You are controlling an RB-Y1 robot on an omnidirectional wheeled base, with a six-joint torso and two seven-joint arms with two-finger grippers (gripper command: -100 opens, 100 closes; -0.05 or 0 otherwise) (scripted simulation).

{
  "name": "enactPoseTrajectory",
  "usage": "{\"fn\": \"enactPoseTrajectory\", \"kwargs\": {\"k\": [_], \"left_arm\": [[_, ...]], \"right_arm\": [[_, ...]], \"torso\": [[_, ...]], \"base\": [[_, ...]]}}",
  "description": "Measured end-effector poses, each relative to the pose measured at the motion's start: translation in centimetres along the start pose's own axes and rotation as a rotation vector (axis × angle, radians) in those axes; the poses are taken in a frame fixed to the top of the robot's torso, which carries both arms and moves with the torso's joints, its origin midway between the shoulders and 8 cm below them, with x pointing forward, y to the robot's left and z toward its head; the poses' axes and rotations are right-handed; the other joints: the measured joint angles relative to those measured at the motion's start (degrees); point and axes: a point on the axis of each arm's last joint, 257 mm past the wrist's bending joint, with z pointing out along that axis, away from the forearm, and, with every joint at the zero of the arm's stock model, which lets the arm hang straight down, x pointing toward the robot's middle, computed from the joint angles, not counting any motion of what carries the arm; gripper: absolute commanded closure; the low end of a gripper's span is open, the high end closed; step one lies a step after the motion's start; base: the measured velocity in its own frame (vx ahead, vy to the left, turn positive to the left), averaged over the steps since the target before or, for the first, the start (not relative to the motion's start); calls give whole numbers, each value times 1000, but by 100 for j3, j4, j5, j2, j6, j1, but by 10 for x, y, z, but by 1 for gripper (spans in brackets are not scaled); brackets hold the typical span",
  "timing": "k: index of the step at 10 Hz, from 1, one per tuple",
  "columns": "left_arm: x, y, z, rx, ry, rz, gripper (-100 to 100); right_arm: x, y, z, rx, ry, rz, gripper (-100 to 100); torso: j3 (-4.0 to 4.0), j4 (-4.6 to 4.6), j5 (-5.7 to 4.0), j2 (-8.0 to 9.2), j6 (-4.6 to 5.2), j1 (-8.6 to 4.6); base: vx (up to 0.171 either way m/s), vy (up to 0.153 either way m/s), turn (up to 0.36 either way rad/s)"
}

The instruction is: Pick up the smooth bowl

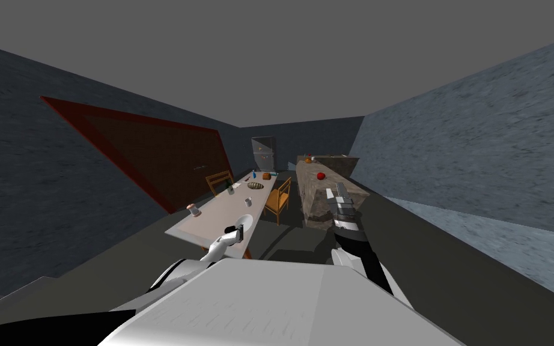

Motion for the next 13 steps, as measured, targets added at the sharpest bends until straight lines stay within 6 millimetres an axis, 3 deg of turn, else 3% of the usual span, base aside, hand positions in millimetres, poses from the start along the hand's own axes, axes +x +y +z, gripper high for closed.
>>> {"fn": "enactPoseTrajectory", "kwargs": {"k": [10,11,13], "left_arm": [[31,1,6,16,8,6,-100],[31,1,6,17,8,3,100],[31,3,6,14,7,4,100]], "right_arm": [[0,0,0,0,0,0,0],[0,0,0,0,0,0,0],[0,0,0,0,0,0,0]], "torso": [[1,0,0,1,0,0],[0,0,-1,-1,0,-5],[1,4,-4,-3,0,-10]], "base": [[-6,29,1],[0,0,0],[0,0,0]]}}
